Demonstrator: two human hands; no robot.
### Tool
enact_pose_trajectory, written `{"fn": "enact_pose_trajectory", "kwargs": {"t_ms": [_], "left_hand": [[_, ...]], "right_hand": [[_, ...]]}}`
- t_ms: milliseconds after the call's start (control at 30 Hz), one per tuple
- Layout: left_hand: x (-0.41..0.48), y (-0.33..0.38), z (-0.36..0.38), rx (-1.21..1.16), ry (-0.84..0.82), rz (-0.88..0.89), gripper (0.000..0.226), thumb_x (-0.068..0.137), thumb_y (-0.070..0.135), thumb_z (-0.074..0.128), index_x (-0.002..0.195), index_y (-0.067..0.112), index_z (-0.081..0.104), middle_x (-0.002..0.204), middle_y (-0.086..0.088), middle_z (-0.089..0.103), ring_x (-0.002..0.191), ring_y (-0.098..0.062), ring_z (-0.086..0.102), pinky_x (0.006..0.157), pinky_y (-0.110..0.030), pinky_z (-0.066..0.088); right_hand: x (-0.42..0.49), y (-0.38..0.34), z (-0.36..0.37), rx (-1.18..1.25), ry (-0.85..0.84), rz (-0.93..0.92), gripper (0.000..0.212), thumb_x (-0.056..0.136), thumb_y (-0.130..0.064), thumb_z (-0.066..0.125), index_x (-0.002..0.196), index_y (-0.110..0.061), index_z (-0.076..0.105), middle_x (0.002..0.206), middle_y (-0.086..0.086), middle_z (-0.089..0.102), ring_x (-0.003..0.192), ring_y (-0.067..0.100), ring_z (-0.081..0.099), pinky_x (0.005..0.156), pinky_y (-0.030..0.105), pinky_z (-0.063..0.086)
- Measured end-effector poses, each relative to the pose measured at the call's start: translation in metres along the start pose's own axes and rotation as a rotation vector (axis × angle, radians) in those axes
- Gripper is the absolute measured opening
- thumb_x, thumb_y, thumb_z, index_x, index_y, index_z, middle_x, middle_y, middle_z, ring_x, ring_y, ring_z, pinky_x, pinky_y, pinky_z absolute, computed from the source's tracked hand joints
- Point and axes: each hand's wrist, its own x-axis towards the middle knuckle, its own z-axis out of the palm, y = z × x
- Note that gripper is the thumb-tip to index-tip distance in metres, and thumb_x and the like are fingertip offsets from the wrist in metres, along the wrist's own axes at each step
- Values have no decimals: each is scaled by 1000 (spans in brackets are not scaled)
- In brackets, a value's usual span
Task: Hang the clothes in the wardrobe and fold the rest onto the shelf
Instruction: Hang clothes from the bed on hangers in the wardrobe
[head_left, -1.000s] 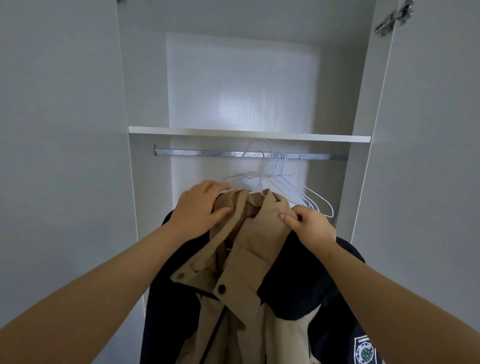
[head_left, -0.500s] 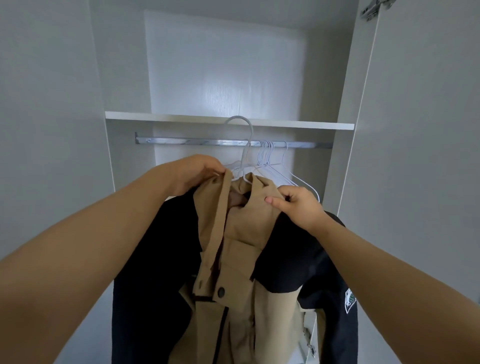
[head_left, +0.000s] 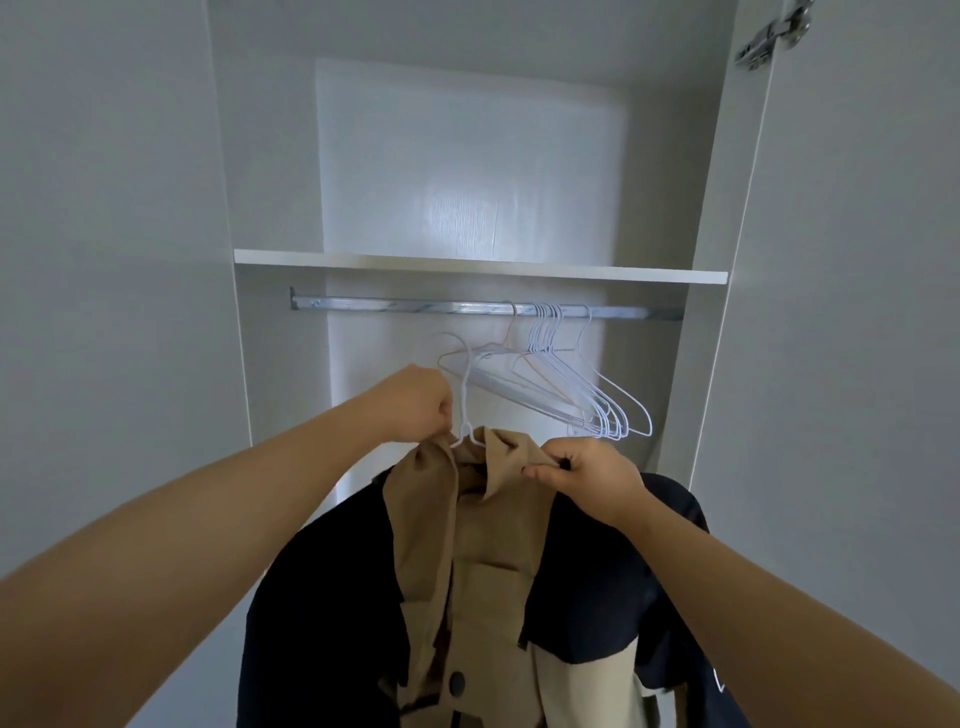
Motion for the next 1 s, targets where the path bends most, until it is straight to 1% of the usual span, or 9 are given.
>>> {"fn": "enact_pose_trajectory", "kwargs": {"t_ms": [167,300,400,500,567,633,733,833,1000], "left_hand": [[2,9,34,-48,545,-60,13,85,-3,47,92,4,55,97,-10,50,83,-22,49,66,-23,32],[-5,22,55,-516,859,-115,17,94,3,39,81,11,45,83,-3,47,71,-13,42,59,-19,28],[-7,21,65,-714,747,17,17,97,7,39,85,12,49,86,-1,55,74,-8,48,64,-14,33],[-5,6,62,-912,495,47,20,100,13,36,110,13,53,114,-1,57,100,-4,52,92,-17,39],[2,-5,60,-654,211,37,29,100,16,38,127,14,47,129,-2,51,116,-14,47,101,-28,36],[7,-8,65,-413,88,45,24,99,20,40,118,14,53,120,-6,59,106,-22,55,88,-30,41],[15,-4,71,-332,274,40,18,96,18,42,102,11,58,103,-10,65,95,-29,58,80,-34,41],[35,-5,72,-257,436,-44,20,95,18,43,105,15,60,104,-6,66,100,-28,57,84,-34,35],[65,-11,79,-237,536,-180,26,95,16,41,110,24,60,105,-4,65,104,-26,53,80,-31,24]], "right_hand": [[2,-2,-1,5,57,-5,40,87,-40,60,72,-4,51,64,-2,45,61,11,38,60,29,29],[2,1,2,29,91,52,42,86,-41,61,58,-17,40,55,-7,38,55,8,35,56,27,27],[-4,15,3,53,136,145,44,85,-42,62,55,-20,38,54,-6,40,55,8,38,56,29,30],[-14,29,6,141,150,202,30,85,-40,63,72,-12,61,68,5,59,65,17,53,63,31,41],[-16,33,8,212,160,212,32,85,-37,64,82,-4,65,78,15,64,74,29,58,69,37,46],[-15,37,10,229,148,199,32,85,-35,64,85,-3,65,81,16,64,78,31,59,73,41,49],[-9,42,11,206,117,170,27,88,-38,59,87,-10,63,80,8,63,78,23,58,74,38,47],[5,50,1,110,46,211,26,90,-51,49,100,-27,53,89,-3,59,85,16,56,71,29,41],[33,52,-4,-19,-99,259,54,90,-60,36,65,-14,47,63,-1,51,63,15,52,63,30,39]]}}
